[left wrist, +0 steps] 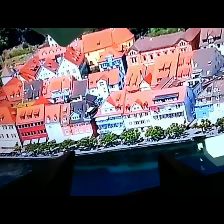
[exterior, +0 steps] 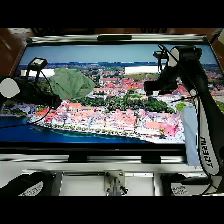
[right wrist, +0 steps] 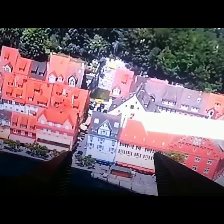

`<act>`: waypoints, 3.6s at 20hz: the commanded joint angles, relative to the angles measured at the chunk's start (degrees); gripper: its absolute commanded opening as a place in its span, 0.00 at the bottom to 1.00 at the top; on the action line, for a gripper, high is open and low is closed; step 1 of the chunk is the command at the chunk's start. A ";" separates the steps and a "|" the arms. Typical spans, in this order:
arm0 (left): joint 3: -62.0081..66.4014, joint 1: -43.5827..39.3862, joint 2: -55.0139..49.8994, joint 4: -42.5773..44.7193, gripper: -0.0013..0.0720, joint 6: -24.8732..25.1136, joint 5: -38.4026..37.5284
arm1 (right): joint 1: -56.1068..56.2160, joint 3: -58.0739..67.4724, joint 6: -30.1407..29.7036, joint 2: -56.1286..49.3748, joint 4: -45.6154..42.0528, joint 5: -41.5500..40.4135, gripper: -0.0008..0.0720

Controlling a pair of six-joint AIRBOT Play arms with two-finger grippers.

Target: Fold the shirts.

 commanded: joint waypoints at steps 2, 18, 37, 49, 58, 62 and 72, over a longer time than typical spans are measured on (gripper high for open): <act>0.00 -0.04 -0.09 -4.70 0.87 0.11 8.24 | 0.04 0.07 0.00 -0.04 -0.02 0.00 0.87; 25.33 10.93 -32.02 1.07 0.87 -7.58 7.21 | 0.04 0.07 2.58 -0.04 4.33 -3.06 0.87; 48.15 3.58 -24.15 -25.99 0.06 5.11 8.94 | 0.09 0.13 2.49 2.82 -2.16 -1.33 0.87; 15.61 -24.63 1.92 -17.51 0.06 -4.72 15.93 | 0.09 0.11 4.44 34.32 -9.09 0.98 0.87; -1.03 -20.33 -3.85 -11.54 1.00 -11.02 5.38 | 0.07 -17.20 3.45 34.32 1.09 2.19 0.87; 6.27 -6.25 -0.92 -5.01 1.00 -6.67 -8.72 | 0.02 -27.43 2.99 34.32 -6.05 1.57 0.87; -22.01 1.42 -5.35 -35.93 1.00 -7.56 19.47 | 0.02 -53.70 -3.19 34.32 4.26 2.08 0.87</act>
